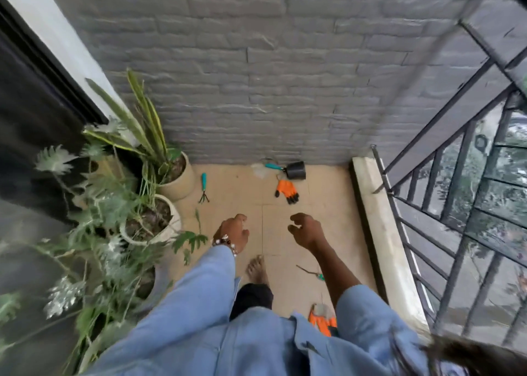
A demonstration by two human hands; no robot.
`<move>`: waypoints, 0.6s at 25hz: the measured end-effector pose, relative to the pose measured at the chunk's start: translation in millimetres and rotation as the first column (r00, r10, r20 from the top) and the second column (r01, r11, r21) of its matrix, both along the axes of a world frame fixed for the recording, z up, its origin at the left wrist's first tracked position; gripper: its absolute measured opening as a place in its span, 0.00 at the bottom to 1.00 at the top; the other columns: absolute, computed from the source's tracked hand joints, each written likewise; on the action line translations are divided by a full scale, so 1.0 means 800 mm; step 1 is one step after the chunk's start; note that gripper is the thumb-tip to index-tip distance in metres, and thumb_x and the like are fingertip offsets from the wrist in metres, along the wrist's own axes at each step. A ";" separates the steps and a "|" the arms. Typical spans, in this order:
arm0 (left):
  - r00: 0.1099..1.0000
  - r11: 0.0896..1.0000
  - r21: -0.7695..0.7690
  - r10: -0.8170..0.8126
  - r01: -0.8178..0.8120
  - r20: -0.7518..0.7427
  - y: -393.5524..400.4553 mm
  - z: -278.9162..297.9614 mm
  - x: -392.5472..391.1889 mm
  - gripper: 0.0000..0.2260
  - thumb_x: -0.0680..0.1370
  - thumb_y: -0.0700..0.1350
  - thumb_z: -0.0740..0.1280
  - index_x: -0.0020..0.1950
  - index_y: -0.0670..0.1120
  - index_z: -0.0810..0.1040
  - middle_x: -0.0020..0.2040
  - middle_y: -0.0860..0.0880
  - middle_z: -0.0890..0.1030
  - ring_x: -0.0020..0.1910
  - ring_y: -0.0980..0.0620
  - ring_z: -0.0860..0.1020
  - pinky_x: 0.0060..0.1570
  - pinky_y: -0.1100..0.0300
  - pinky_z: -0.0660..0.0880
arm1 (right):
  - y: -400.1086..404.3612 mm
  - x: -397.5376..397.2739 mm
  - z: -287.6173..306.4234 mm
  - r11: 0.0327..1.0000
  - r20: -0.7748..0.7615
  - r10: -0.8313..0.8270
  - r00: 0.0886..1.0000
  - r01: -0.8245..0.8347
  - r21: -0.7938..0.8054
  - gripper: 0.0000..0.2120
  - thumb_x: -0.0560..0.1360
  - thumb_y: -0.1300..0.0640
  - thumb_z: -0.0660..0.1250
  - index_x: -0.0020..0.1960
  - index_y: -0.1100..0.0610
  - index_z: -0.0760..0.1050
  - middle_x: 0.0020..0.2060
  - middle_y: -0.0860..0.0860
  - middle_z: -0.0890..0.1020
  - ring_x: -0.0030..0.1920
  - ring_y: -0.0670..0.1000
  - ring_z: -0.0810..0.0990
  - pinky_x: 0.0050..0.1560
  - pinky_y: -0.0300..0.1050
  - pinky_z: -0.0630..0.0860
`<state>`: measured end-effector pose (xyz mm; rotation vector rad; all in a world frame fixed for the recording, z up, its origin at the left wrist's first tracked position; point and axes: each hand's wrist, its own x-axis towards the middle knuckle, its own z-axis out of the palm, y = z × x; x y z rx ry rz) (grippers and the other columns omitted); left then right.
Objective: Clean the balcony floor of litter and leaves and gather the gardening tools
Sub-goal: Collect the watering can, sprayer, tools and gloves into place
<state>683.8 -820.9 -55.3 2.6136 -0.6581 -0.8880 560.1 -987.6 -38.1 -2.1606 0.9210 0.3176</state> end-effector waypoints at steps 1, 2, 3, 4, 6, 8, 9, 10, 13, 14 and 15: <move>1.000 1.000 0.002 -0.017 0.017 0.000 -0.023 -0.003 0.029 0.20 0.79 0.45 0.63 0.71 0.47 0.69 0.60 0.41 0.79 0.62 0.41 0.75 0.61 0.51 0.72 | -0.025 0.023 -0.004 1.000 -0.019 -0.010 1.000 0.010 -0.011 0.17 0.77 0.56 0.65 0.64 0.60 0.74 0.64 0.55 0.76 0.62 0.57 0.76 0.60 0.41 0.66; 0.999 0.999 0.011 -0.039 0.039 -0.004 -0.047 -0.003 0.058 0.20 0.79 0.45 0.63 0.70 0.47 0.69 0.60 0.41 0.79 0.62 0.41 0.75 0.62 0.51 0.72 | -0.051 0.047 -0.003 1.000 -0.039 -0.016 0.999 0.016 -0.019 0.17 0.77 0.56 0.65 0.64 0.60 0.74 0.64 0.55 0.76 0.62 0.56 0.76 0.60 0.41 0.66; 0.998 0.997 0.029 -0.065 0.066 -0.018 -0.069 -0.002 0.086 0.20 0.78 0.45 0.63 0.70 0.47 0.69 0.60 0.41 0.79 0.62 0.42 0.75 0.61 0.51 0.73 | -0.074 0.069 -0.001 0.999 -0.053 -0.035 0.998 0.034 -0.016 0.17 0.77 0.56 0.65 0.64 0.60 0.74 0.64 0.56 0.77 0.62 0.56 0.76 0.60 0.41 0.66; 0.995 0.995 0.041 -0.094 0.095 -0.019 -0.093 0.000 0.115 0.19 0.78 0.45 0.63 0.70 0.47 0.70 0.60 0.42 0.79 0.62 0.42 0.75 0.61 0.52 0.73 | -0.097 0.094 0.001 0.998 -0.053 -0.068 0.996 0.067 -0.022 0.16 0.77 0.56 0.65 0.63 0.60 0.75 0.63 0.56 0.77 0.61 0.56 0.76 0.60 0.41 0.67; 0.988 0.987 0.053 -0.154 0.154 -0.005 -0.136 0.003 0.167 0.19 0.79 0.44 0.63 0.70 0.46 0.70 0.59 0.41 0.80 0.61 0.41 0.76 0.61 0.52 0.73 | -0.134 0.136 0.002 0.992 -0.022 -0.123 0.992 0.122 -0.028 0.15 0.76 0.56 0.66 0.62 0.59 0.76 0.62 0.56 0.78 0.60 0.58 0.77 0.60 0.43 0.69; 0.984 0.983 0.037 -0.179 0.178 0.005 -0.179 0.002 0.214 0.19 0.79 0.43 0.63 0.70 0.45 0.70 0.60 0.40 0.79 0.62 0.41 0.75 0.62 0.53 0.72 | -0.168 0.171 0.004 0.988 -0.003 -0.156 0.988 0.156 -0.012 0.14 0.76 0.57 0.65 0.61 0.59 0.77 0.61 0.56 0.79 0.59 0.59 0.78 0.58 0.44 0.70; 0.983 0.982 0.045 -0.183 0.183 -0.002 -0.196 0.001 0.228 0.19 0.79 0.43 0.63 0.70 0.45 0.70 0.62 0.40 0.78 0.63 0.41 0.75 0.62 0.53 0.71 | -0.179 0.181 0.003 0.985 -0.009 -0.173 0.985 0.173 0.008 0.14 0.77 0.57 0.65 0.61 0.59 0.77 0.61 0.55 0.79 0.59 0.58 0.78 0.58 0.44 0.69; 0.980 0.978 0.063 -0.197 0.198 -0.016 -0.214 -0.003 0.240 0.19 0.79 0.43 0.63 0.70 0.46 0.70 0.63 0.40 0.78 0.63 0.42 0.75 0.63 0.53 0.71 | -0.191 0.189 -0.001 0.980 -0.018 -0.198 0.980 0.199 0.024 0.14 0.77 0.57 0.65 0.60 0.60 0.78 0.61 0.55 0.79 0.59 0.58 0.78 0.58 0.43 0.69; 0.969 0.966 0.081 -0.239 0.244 -0.065 -0.274 -0.023 0.286 0.18 0.79 0.43 0.63 0.69 0.46 0.71 0.64 0.41 0.77 0.64 0.43 0.74 0.63 0.54 0.71 | -0.239 0.212 -0.026 0.941 -0.041 -0.326 0.945 0.328 0.085 0.13 0.77 0.57 0.65 0.59 0.60 0.78 0.58 0.57 0.81 0.58 0.59 0.78 0.58 0.44 0.70; 0.964 0.962 0.083 -0.254 0.260 -0.075 -0.291 -0.031 0.299 0.18 0.79 0.43 0.63 0.69 0.45 0.71 0.64 0.41 0.77 0.64 0.43 0.74 0.63 0.55 0.70 | -0.255 0.220 -0.036 0.929 -0.046 -0.355 0.934 0.358 0.097 0.12 0.77 0.58 0.65 0.58 0.61 0.78 0.57 0.57 0.81 0.58 0.59 0.79 0.57 0.44 0.70; 0.960 0.957 0.093 -0.269 0.276 -0.081 -0.311 -0.043 0.313 0.18 0.78 0.43 0.63 0.69 0.45 0.72 0.63 0.41 0.77 0.64 0.43 0.74 0.63 0.56 0.70 | -0.274 0.230 -0.050 0.916 -0.051 -0.383 0.922 0.387 0.106 0.12 0.76 0.58 0.66 0.58 0.61 0.78 0.57 0.58 0.82 0.59 0.58 0.78 0.57 0.44 0.70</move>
